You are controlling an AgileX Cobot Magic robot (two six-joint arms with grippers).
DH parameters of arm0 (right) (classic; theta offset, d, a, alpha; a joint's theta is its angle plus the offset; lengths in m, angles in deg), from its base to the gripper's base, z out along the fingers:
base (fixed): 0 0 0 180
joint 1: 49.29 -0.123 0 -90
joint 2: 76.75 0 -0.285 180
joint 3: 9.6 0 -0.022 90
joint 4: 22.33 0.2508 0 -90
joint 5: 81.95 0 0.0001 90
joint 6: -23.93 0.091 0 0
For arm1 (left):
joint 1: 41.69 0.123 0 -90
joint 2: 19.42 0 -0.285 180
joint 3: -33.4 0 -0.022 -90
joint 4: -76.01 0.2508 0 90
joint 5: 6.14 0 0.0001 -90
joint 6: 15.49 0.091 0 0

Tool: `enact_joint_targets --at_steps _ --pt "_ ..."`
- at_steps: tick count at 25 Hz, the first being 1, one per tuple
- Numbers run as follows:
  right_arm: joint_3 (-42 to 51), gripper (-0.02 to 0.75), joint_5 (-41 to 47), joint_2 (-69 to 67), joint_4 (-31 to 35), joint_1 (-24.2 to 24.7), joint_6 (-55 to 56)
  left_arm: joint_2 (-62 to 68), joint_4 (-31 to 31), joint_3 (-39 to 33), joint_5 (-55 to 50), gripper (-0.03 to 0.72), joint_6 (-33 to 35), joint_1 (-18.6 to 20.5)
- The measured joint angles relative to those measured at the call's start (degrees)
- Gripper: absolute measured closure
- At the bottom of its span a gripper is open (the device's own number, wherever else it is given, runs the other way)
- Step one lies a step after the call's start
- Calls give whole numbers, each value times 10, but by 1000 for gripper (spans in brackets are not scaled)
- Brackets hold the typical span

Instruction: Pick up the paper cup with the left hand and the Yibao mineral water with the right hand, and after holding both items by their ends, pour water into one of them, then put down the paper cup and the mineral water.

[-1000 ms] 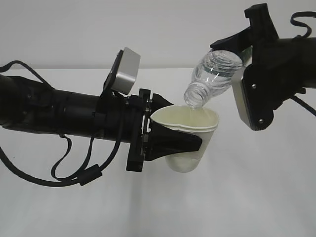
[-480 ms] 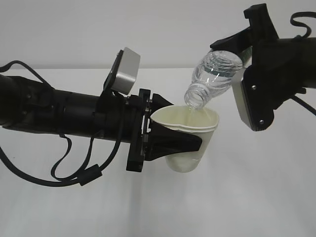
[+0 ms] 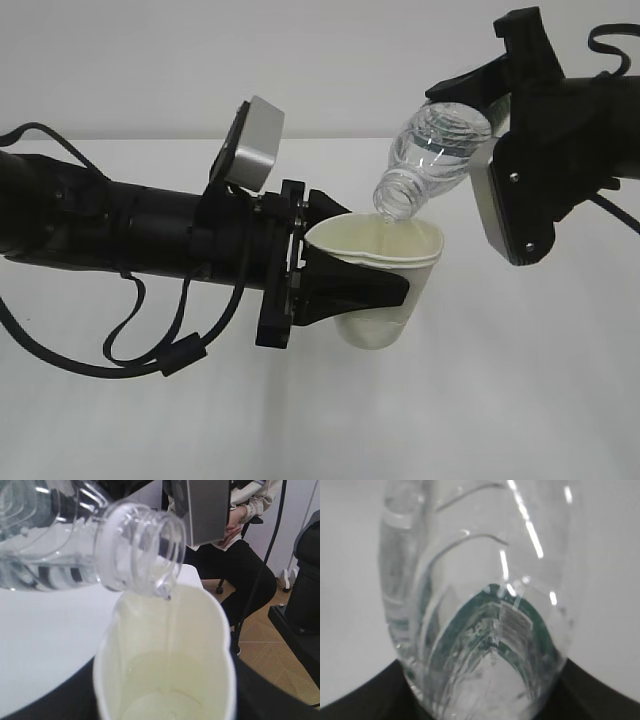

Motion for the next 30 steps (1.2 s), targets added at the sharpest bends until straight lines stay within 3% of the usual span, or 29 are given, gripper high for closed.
enact_joint_targets --at_steps 30 --pt "0 294 -8 0 0 0 0 0 0 0 0 320 0 0"
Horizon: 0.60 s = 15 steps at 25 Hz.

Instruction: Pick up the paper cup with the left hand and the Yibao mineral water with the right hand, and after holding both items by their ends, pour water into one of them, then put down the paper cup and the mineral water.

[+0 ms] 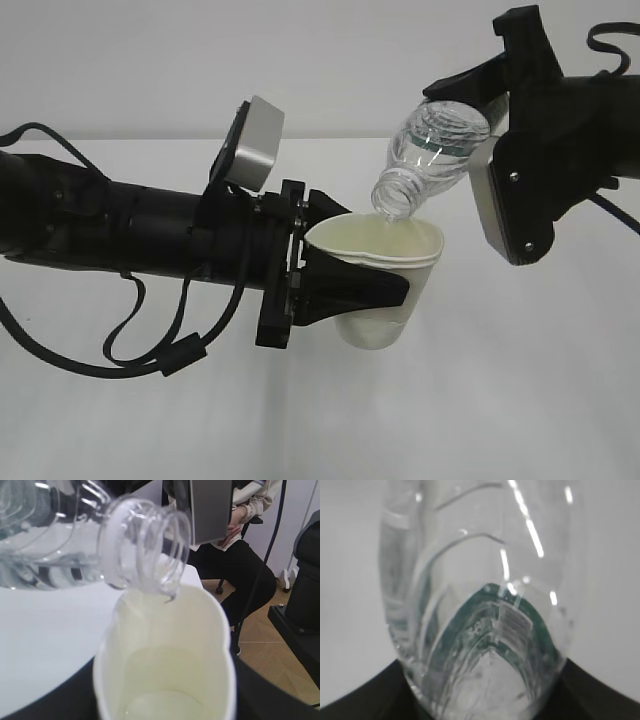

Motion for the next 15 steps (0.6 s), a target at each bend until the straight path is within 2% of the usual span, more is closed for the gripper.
enact_joint_targets --at_steps 15 --pt "0 294 -5 0 0 0 -2 0 0 0 0 320 0 0"
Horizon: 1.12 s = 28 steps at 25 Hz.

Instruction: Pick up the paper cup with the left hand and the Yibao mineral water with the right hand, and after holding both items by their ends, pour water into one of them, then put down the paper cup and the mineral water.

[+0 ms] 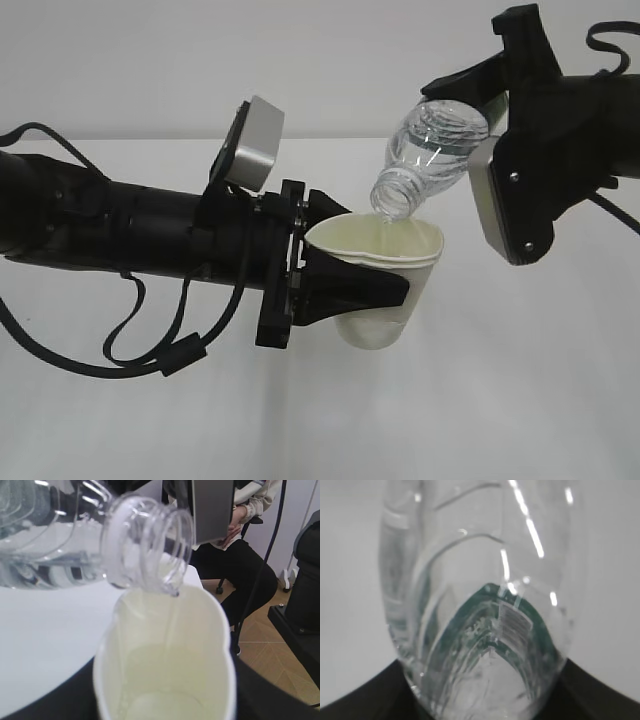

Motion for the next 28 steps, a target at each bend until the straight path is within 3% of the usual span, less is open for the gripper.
enact_joint_targets --at_steps 28 --pt "0 314 -2 0 0 0 -9 0 0 0 0 321 0 0"
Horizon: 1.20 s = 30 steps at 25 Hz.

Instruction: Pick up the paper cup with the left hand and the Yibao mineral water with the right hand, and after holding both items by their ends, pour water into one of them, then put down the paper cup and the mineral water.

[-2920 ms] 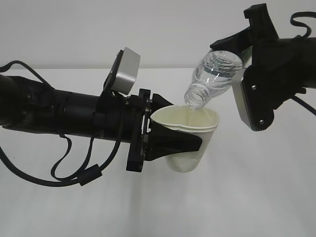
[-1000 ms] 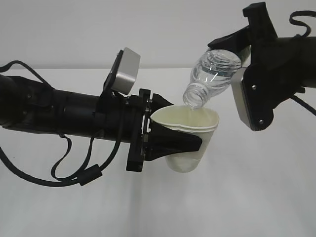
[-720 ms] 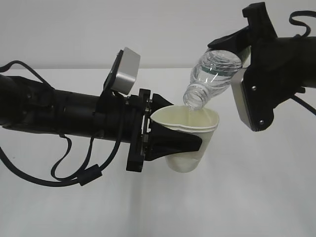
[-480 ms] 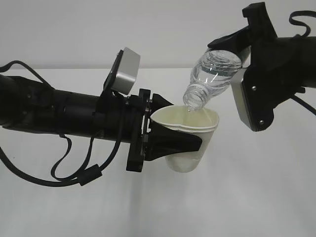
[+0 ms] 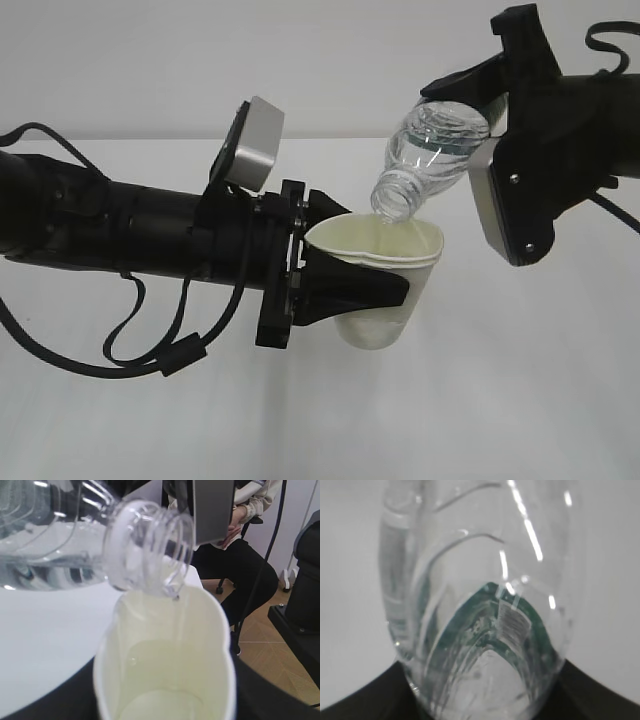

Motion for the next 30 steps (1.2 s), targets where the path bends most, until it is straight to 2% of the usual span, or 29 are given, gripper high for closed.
enact_joint_targets --at_steps 30 --pt "-13 314 -2 0 0 0 -2 0 2 0 0 321 0 0"
